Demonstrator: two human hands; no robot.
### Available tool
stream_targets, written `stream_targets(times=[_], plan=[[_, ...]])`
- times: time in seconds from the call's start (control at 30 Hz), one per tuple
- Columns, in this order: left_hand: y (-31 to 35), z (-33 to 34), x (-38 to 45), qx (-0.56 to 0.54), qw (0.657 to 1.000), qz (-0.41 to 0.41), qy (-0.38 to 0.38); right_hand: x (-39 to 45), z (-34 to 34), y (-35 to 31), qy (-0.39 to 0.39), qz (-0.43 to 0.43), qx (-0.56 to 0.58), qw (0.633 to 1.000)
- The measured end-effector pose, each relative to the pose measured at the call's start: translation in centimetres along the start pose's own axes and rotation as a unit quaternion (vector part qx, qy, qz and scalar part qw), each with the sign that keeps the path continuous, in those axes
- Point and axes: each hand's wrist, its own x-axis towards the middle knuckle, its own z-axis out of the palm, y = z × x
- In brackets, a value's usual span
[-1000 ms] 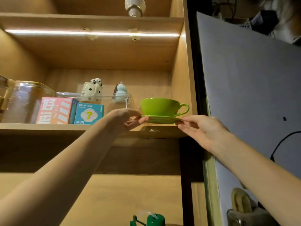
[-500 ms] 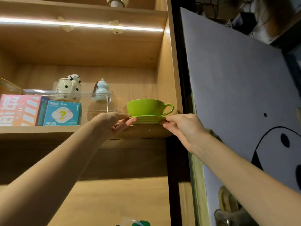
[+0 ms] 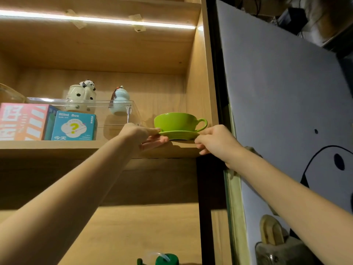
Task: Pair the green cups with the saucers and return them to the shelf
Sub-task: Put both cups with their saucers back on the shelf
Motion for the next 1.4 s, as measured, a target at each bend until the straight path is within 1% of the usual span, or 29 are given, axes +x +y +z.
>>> stream_targets(times=[0.03, 0.1, 0.13, 0.17, 0.2, 0.23, 0.27, 0.3, 0.33, 0.37, 0.4, 0.47, 0.57, 0.73, 0.8, 0.97, 1.07, 1.23, 1.27, 1.33, 1.4], plan=[[0.2, 0.2, -0.6, 0.008, 1.000, 0.007, -0.014, -0.2, 0.0, 0.0, -0.007, -0.010, -0.029, 1.000], [0.0, 0.3, -1.7, -0.017, 0.999, 0.011, -0.031, -0.3, 0.0, 0.3, -0.001, -0.028, -0.071, 0.997], [0.0, 0.6, -2.3, -0.031, 0.999, 0.020, -0.024, -0.4, -0.1, 0.5, 0.006, -0.036, -0.075, 0.997], [-0.1, 0.7, -2.8, -0.014, 0.999, 0.051, 0.001, -0.6, -0.3, 0.7, 0.015, -0.043, -0.075, 0.996], [-0.6, 0.7, -2.6, 0.038, 0.993, 0.104, 0.040, -0.8, -0.5, 1.0, 0.028, -0.063, -0.074, 0.995], [-1.1, 0.5, -2.7, 0.145, 0.968, 0.180, 0.097, -1.1, -0.7, 1.2, 0.042, -0.092, -0.087, 0.991], [-1.9, 0.2, -2.9, 0.277, 0.908, 0.276, 0.147, -1.4, -0.8, 1.4, 0.050, -0.126, -0.107, 0.985], [-2.6, 0.0, -3.4, 0.392, 0.833, 0.348, 0.180, -1.7, -0.9, 1.6, 0.049, -0.156, -0.134, 0.977], [-3.3, -0.2, -3.7, 0.466, 0.775, 0.381, 0.194, -2.0, -0.7, 1.8, 0.039, -0.178, -0.164, 0.970], [-3.8, -0.3, -3.8, 0.513, 0.749, 0.377, 0.184, -2.2, -0.5, 2.0, 0.022, -0.189, -0.191, 0.963], [-4.3, -0.4, -3.8, 0.540, 0.739, 0.366, 0.166, -2.3, -0.1, 2.3, 0.000, -0.190, -0.212, 0.959], [-5.1, -0.5, -3.7, 0.559, 0.738, 0.353, 0.134, -2.3, 0.5, 2.8, -0.028, -0.186, -0.247, 0.951], [-5.5, -0.5, -3.3, 0.562, 0.738, 0.353, 0.120, -2.0, 1.0, 3.3, -0.032, -0.180, -0.259, 0.948], [-5.2, -0.5, -2.8, 0.609, 0.700, 0.354, 0.117, -1.6, 1.3, 3.5, -0.032, -0.160, -0.248, 0.955], [-5.0, -0.6, -2.8, 0.617, 0.691, 0.359, 0.114, -1.6, 1.4, 3.5, -0.029, -0.155, -0.248, 0.956], [-4.9, -0.5, -2.9, 0.622, 0.688, 0.357, 0.109, -1.4, 1.3, 3.6, -0.023, -0.151, -0.266, 0.952], [-4.8, -0.7, -3.0, 0.640, 0.683, 0.342, 0.088, -1.4, 1.1, 3.4, -0.029, -0.146, -0.264, 0.953], [-3.7, -1.1, -3.6, 0.673, 0.694, 0.255, -0.005, -2.0, 0.8, 2.8, -0.068, -0.129, -0.297, 0.944], [-3.3, -1.2, -4.0, 0.668, 0.704, 0.237, -0.025, -2.3, 0.7, 2.4, -0.077, -0.120, -0.298, 0.944], [-2.1, -1.5, -5.0, 0.634, 0.744, 0.204, -0.056, -3.0, 0.1, 1.6, -0.094, -0.098, -0.289, 0.948], [-1.1, -1.9, -6.2, 0.567, 0.799, 0.186, -0.073, -3.8, -0.6, 1.0, -0.110, -0.072, -0.243, 0.961]])
